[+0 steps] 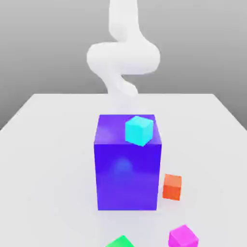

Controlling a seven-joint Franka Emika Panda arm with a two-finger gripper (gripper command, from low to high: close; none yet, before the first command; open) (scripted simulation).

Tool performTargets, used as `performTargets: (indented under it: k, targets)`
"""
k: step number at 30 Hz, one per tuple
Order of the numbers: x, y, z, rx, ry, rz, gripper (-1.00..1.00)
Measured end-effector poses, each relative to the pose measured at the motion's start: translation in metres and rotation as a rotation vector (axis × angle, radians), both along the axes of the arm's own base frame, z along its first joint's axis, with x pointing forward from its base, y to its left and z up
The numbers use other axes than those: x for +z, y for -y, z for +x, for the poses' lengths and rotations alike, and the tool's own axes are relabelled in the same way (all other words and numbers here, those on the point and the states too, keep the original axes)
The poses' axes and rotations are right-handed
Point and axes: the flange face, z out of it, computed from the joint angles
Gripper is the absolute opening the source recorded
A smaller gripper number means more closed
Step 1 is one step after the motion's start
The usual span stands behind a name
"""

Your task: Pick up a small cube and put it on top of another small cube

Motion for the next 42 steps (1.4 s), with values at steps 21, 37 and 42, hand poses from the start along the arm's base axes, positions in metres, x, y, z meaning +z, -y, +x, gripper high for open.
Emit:
performTargets:
  k: [21,37,42]
  targets:
    - [-0.229,-0.072,0.134,0.867,-0.267,-0.345,0.00]
    - [-0.421,-0.127,0.142,1.532,-0.398,-0.625,0.00]
    - [-0.476,-0.135,0.132,1.744,-0.437,-0.717,0.00]
